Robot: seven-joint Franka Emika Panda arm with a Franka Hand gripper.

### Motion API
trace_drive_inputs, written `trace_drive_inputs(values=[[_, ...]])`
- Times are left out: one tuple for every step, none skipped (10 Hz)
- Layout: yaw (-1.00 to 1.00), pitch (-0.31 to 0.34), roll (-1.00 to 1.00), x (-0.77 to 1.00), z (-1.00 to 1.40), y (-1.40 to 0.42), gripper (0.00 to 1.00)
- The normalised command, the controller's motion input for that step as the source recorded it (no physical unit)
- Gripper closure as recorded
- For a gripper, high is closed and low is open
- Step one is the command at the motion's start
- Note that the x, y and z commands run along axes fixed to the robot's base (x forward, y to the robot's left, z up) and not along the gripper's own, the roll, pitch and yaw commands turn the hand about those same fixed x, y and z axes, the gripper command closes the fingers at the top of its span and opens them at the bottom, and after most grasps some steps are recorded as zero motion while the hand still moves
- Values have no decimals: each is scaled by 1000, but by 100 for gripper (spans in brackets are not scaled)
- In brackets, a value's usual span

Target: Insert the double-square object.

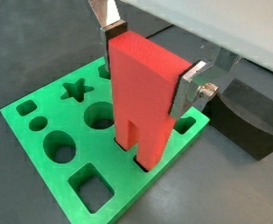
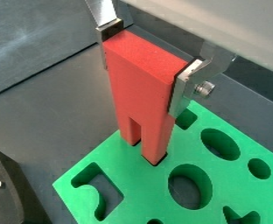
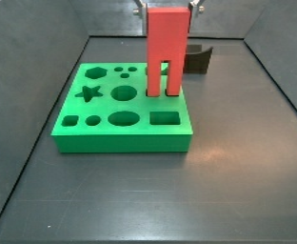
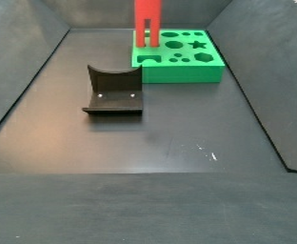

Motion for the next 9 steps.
trace_drive_inputs(values=[[0, -80, 0, 0, -300, 0, 100], [0, -96, 0, -69, -334, 0, 100], [-74, -67, 0, -166, -323, 0, 100], [-46, -63, 0, -114, -251, 0, 100], [0, -67, -19, 0, -246, 0, 100], [-6, -64, 0, 0, -274, 0, 100], [-63, -53, 17, 0, -331, -40, 100], [-100, -44, 40, -31, -374, -63, 100], [-106, -30, 16, -3, -340, -69, 100]])
